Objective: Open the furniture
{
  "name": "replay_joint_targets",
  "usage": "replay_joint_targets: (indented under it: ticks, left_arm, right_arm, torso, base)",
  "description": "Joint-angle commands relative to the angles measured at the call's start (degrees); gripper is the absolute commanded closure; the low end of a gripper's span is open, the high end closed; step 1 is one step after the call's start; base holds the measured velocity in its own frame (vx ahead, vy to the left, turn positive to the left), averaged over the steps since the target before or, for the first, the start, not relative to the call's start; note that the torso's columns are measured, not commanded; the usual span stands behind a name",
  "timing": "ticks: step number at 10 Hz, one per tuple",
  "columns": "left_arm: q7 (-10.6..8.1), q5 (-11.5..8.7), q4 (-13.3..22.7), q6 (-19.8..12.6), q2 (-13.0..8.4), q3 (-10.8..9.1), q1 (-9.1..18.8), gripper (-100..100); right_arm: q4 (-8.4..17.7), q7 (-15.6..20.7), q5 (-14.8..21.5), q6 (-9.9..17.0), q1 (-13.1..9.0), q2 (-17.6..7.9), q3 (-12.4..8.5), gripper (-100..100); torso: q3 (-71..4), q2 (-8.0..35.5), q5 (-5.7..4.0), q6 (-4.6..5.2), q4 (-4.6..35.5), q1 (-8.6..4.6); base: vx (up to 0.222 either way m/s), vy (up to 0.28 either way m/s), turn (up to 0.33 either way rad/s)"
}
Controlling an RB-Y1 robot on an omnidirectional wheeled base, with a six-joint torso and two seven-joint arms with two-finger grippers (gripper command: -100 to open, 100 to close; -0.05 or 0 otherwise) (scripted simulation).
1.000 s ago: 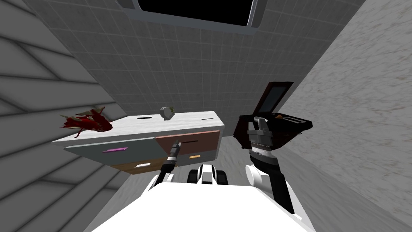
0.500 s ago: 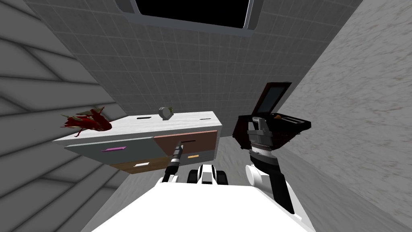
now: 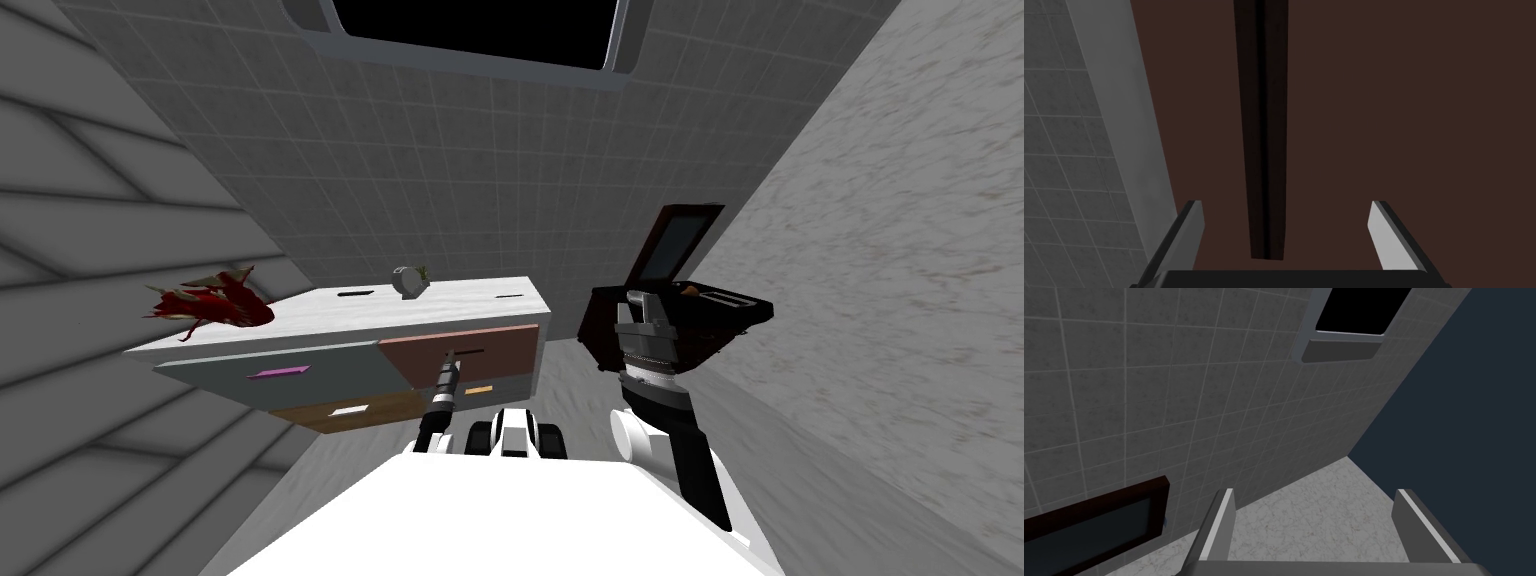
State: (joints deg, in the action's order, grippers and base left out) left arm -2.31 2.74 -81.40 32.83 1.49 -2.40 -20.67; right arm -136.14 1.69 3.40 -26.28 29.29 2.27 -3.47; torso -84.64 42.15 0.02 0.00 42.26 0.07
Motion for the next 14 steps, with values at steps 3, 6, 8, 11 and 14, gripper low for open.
replay_joint_targets:
  ticks: [3,6,8,11,14]
  left_arm:
    - [-0.19,0.1,-1.3,-0.4,0.0,0.34,-0.9,100]
    - [-0.48,0.3,-3.1,-0.7,-0.1,0.86,-2.3,100]
    - [-0.43,0.3,-2.7,-0.8,-1.9,0.77,-2.1,-100]
    - [-0.44,0.3,-2.6,-1.0,-5.7,0.75,-2.0,-100]
    - [-0.46,0.2,-2.5,-1.7,-9.3,0.70,-1.8,-100]
  right_arm:
    - [0.0,0.0,0.0,0.0,0.0,0.0,0.0,0]
    - [0.0,0.0,0.0,0.0,0.0,0.0,0.0,0]
    - [0.0,0.0,0.0,0.0,0.0,0.0,0.0,0]
    - [0.0,0.0,0.0,0.0,0.0,0.0,0.0,0]
    - [0.0,0.0,0.0,0.0,0.0,0.0,0.0,0]
  torso:
    - [0.2,0.2,0.14,0.05,-0.1,0.04]
    - [0.1,0.2,-0.03,0.00,0.0,-0.11]
    - [-0.1,-0.2,0.00,0.00,0.0,-0.01]
    - [0.0,0.0,0.00,0.00,0.0,-0.03]
    - [0.1,0.2,-0.02,0.00,0.0,-0.09]
  base:
    - [-0.083,-0.008,0.006]
    - [-0.173,-0.044,0.007]
    - [-0.048,-0.012,0.000]
    - [0.015,0.005,0.000]
    - [0.024,0.007,-0.003]
